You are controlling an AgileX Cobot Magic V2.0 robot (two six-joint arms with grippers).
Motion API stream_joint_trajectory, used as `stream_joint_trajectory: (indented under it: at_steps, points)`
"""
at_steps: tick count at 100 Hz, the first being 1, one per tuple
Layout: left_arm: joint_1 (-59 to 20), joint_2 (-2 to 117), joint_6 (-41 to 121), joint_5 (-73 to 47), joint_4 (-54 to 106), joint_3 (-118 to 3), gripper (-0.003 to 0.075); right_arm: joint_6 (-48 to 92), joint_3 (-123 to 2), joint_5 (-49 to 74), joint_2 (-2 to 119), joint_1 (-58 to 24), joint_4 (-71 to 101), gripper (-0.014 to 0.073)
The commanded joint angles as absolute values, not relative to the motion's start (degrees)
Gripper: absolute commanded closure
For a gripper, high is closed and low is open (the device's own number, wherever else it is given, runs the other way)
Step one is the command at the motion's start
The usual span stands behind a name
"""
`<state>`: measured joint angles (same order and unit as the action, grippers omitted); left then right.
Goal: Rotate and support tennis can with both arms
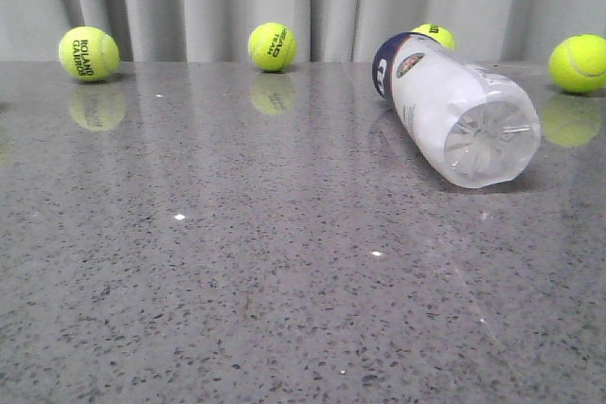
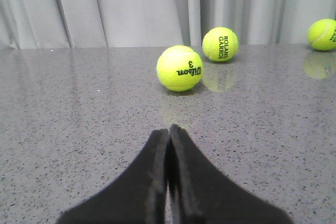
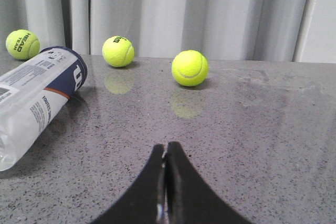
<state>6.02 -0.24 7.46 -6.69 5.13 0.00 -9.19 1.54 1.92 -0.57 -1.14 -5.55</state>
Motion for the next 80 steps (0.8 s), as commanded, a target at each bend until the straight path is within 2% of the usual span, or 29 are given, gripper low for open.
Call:
stream_joint_trajectory:
  at_steps: [1, 80]
  points:
    - [6.2, -2.1, 6.9, -2.4, 5.2, 2.5, 0.0740, -8.8, 0.5, -2.5, -2.3, -0.8, -6.2, 0.0652]
    - [6.2, -2.1, 6.9, -2.4, 5.2, 2.5, 0.0740, -8.8, 0.5, -4.1, -2.2, -0.8, -6.2, 0.0652]
